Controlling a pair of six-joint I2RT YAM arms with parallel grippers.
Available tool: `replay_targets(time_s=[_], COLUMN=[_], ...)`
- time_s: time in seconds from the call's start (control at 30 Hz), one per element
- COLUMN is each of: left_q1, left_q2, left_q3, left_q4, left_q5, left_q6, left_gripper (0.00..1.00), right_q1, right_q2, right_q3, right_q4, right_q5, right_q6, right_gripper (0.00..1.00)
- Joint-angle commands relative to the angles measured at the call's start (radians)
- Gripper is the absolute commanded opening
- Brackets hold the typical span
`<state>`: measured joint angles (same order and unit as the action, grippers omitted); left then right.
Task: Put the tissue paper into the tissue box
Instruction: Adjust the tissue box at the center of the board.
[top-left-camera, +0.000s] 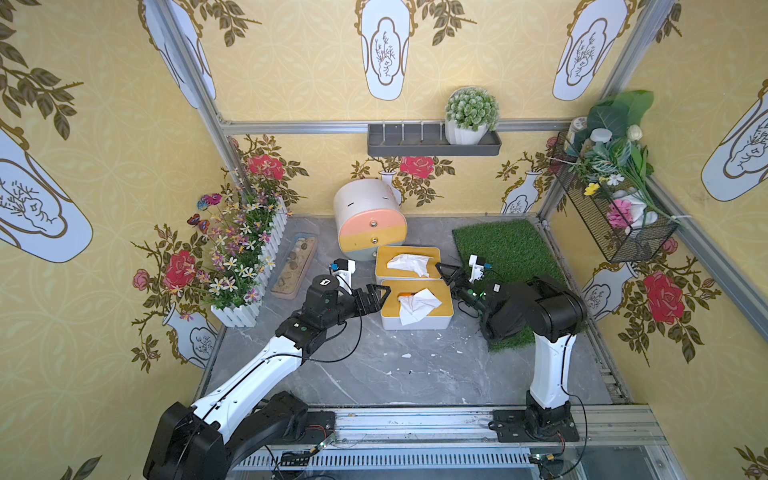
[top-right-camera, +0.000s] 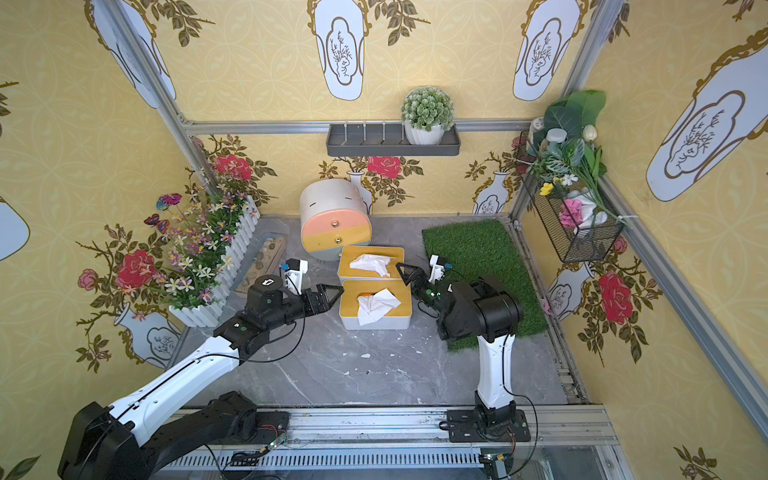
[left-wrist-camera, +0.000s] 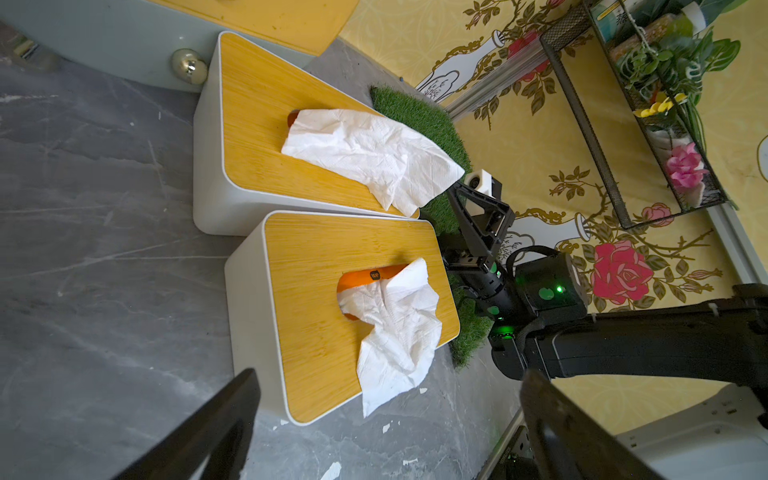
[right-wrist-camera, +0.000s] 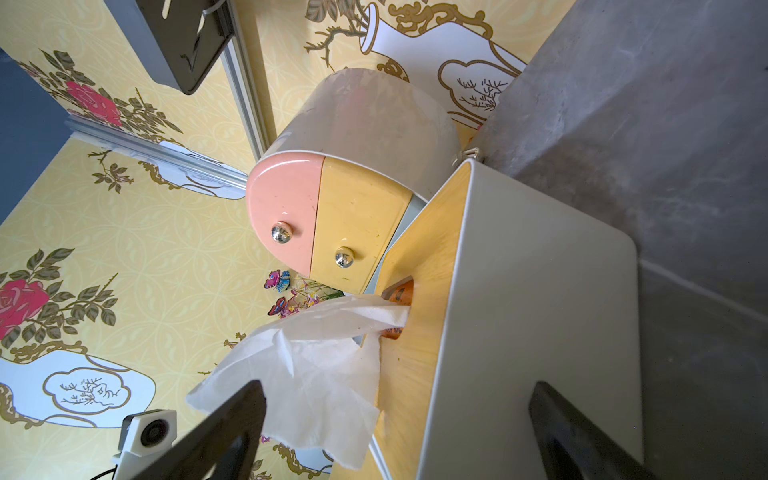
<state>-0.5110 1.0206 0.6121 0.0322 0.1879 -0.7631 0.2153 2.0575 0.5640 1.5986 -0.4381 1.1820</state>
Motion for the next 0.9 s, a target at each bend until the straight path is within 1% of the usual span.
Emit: replay_targets(time_s=[0.0,0.17,0.33,0.43,0.57,0.7,0.87], left_q1=[0.000,0.002,0.003,0.003,0.003,0.002,0.003], left_q2=[-0.011,-0.035,-0.047,-0.043,-0.041,-0.022,0.023], left_q3=[-0.008,-0.012,-0.028,-0.031,-0.040,-0.046,-0.046], left_q4=[-0.013,-0.036,-0.029,-0.026,-0.011,0.015,0.054], left_q5=[-0.013,-0.031,-0.040,-0.038,-0.038,-0.025,0.008], left_q6=[0.016,0.031,0.030,0.029,0.022,0.007,-0.014], left_gripper=[1.00,1.00,1.00,1.00,1.00,1.00,1.00], right_q1=[0.001,-0.040,-0.086,-0.092,-0.064,0.002,0.089], right_q2=[-0.003,-0.080,-0.200,-0.270,-0.349,-0.421,-0.481], right_q3=[-0.003,-0.076,-0.203,-0.280,-0.381,-0.459,-0.477], right_q4=[0.151,0.150,0.150,0.150,0.149,0.108,0.028], right_q5=[-0.004,-0.004,-0.013,-0.016,0.001,0.062,0.131], right_q6=[0.017,-0.004,-0.003,0.005,0.022,0.011,-0.017], right_gripper=[1.00,1.00,1.00,1.00,1.00,1.00,1.00])
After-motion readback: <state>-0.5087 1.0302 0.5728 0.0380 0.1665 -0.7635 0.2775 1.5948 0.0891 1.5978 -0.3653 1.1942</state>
